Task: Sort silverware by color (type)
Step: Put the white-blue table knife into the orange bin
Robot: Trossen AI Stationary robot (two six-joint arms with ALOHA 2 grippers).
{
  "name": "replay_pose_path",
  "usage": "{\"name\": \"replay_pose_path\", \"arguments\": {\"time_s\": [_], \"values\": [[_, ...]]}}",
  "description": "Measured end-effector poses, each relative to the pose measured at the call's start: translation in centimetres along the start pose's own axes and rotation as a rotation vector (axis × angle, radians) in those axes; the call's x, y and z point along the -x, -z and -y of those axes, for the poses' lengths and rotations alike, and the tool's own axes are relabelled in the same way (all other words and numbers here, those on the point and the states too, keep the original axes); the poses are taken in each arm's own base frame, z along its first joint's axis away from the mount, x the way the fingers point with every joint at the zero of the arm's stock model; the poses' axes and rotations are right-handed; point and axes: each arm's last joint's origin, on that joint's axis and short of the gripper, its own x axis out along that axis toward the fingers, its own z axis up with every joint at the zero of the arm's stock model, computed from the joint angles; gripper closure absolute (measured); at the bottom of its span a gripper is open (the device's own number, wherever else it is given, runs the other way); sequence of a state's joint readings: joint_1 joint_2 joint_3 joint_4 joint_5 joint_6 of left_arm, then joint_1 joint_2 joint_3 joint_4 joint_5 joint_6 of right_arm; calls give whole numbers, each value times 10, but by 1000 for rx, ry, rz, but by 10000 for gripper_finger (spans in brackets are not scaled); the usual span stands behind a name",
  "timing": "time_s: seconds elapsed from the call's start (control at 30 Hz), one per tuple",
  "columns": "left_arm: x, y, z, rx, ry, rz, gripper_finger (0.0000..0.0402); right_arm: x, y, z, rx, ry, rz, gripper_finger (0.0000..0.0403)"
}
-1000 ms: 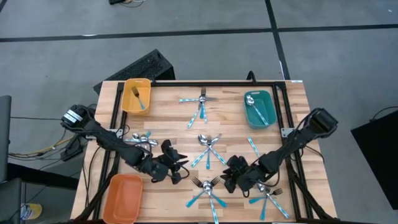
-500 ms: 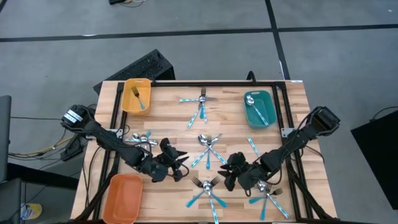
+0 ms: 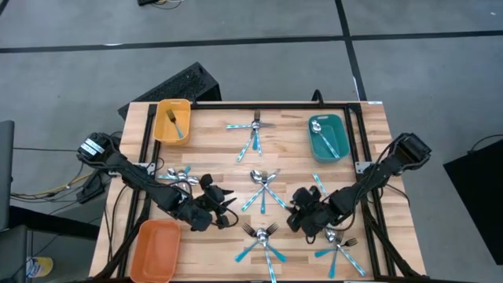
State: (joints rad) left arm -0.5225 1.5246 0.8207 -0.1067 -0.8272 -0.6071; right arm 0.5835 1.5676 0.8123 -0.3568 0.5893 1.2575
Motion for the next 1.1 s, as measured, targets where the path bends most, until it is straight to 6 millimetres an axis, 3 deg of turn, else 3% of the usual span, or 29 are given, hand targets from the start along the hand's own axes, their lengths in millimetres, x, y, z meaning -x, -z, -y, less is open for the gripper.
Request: {"name": "replay_pose_path", "arguments": {"time_s": [0.17,0.33,0.53,0.73,0.9,1.1], "values": [[-14,7,-27,-115,-151,-132,267,17,-21,29,-45,168,-37,246],[-36,8,-72,-170,-360,-291,269,29,-51,51,-128,233,-5,246],[-60,-1,-122,-225,-490,-429,269,19,-84,71,-115,273,1,246],[-74,-8,-144,-212,-428,-485,270,9,-102,88,-65,331,-26,246],[-62,-17,-149,-168,-371,-477,270,7,-107,94,3,349,-38,246],[-18,-51,-159,-22,-288,-283,270,6,-110,97,111,368,-49,246]]}}
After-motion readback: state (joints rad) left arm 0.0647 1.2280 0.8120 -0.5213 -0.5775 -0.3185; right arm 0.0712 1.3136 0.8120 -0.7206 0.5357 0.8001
